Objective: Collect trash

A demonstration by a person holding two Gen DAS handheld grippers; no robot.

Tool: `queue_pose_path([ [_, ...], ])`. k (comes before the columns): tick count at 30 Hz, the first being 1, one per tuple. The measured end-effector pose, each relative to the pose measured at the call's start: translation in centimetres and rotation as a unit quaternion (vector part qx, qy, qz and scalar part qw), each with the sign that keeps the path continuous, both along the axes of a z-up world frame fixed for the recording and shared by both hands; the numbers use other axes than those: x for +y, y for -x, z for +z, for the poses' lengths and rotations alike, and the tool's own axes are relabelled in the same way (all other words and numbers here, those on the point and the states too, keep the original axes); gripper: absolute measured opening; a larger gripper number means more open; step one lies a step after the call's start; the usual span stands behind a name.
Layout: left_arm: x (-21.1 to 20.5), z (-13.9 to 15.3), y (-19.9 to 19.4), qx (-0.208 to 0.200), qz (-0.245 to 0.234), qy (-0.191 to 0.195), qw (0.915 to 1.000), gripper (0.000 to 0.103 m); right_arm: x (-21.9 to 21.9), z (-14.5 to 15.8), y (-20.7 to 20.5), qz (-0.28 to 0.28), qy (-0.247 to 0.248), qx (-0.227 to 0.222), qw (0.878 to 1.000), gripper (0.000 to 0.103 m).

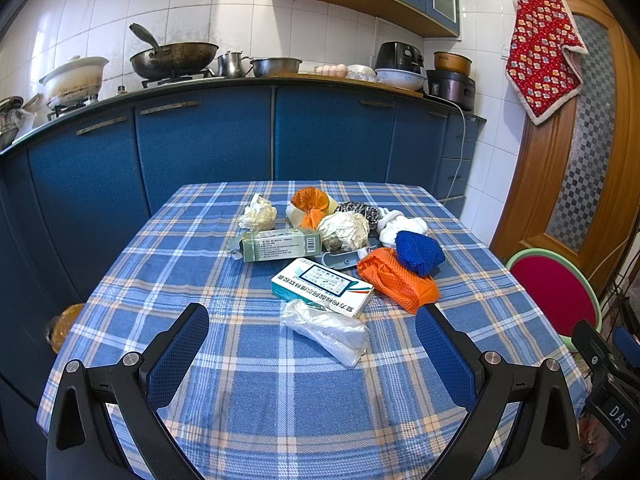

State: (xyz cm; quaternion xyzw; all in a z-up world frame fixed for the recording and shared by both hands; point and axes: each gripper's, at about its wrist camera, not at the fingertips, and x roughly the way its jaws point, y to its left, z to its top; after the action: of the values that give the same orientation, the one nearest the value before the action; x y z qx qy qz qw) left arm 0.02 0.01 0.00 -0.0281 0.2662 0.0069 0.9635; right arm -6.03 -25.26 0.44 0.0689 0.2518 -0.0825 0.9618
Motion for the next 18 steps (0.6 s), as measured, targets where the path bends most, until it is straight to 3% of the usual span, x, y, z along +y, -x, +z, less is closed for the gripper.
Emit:
queue_pose_path([
  [18,0.0,0.0,-0.01,0.0,0.0,0.001,1.0,0.103,-0.07,-0.07,-0.05,0.0,-0.002,0.002,1.0,0.102],
])
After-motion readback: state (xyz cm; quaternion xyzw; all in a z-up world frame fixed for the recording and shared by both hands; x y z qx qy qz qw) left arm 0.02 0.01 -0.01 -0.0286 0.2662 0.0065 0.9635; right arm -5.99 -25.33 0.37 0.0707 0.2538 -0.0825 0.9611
